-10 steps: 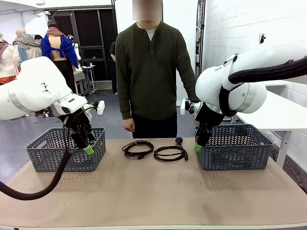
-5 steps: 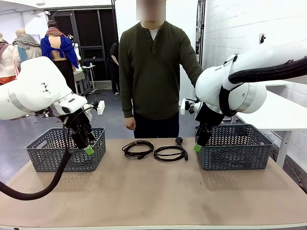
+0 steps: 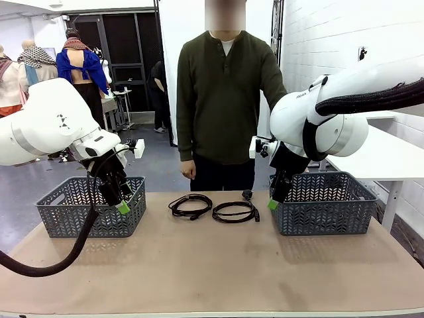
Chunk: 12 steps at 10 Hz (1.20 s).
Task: Organize the cables according to human instructions.
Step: Pick up a bundle of cables and place it in the basket indicated by the human.
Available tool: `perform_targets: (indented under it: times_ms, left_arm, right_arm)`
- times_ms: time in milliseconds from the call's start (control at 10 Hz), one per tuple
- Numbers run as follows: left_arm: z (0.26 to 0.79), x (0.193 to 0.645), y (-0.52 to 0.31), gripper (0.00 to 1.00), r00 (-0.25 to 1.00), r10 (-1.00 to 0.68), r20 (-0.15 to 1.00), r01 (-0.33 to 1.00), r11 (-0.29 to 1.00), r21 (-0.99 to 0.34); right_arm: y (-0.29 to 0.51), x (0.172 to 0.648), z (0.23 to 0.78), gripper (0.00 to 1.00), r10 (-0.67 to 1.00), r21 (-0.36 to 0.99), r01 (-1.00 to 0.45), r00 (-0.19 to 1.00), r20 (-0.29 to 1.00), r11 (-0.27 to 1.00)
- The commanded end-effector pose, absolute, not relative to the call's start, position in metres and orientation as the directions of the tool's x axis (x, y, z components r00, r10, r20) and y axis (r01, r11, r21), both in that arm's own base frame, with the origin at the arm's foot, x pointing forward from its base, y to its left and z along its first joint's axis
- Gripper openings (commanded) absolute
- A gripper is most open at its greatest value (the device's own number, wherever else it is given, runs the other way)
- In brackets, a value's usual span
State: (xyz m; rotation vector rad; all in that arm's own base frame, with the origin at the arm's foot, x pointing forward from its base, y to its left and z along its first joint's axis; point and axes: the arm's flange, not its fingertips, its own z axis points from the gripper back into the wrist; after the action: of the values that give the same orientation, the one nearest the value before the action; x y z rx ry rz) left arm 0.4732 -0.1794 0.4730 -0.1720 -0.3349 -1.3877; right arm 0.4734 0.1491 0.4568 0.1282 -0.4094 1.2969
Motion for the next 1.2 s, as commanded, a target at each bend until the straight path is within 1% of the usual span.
perform_targets:
  times_ms: [0, 900, 1100]
  left_arm:
    - [0.474, 0.472, -0.179, 1.00, 0.145, -0.932, 0.331, 0.981, 0.180, 0.078]
    - [0.474, 0.472, -0.179, 1.00, 0.145, -0.932, 0.331, 0.981, 0.180, 0.078]
    - [0.474, 0.472, -0.179, 1.00, 0.145, -0.932, 0.331, 0.981, 0.180, 0.078]
  right_arm:
    - [0.149, 0.474, 0.457, 1.00, 0.908, -0.141, -0.950, 0.214, 0.360, 0.280]
    - [0.149, 0.473, 0.457, 1.00, 0.907, -0.135, -0.952, 0.210, 0.364, 0.275]
    - [0.166, 0.481, 0.459, 1.00, 0.899, -0.109, -0.938, 0.276, 0.339, 0.329]
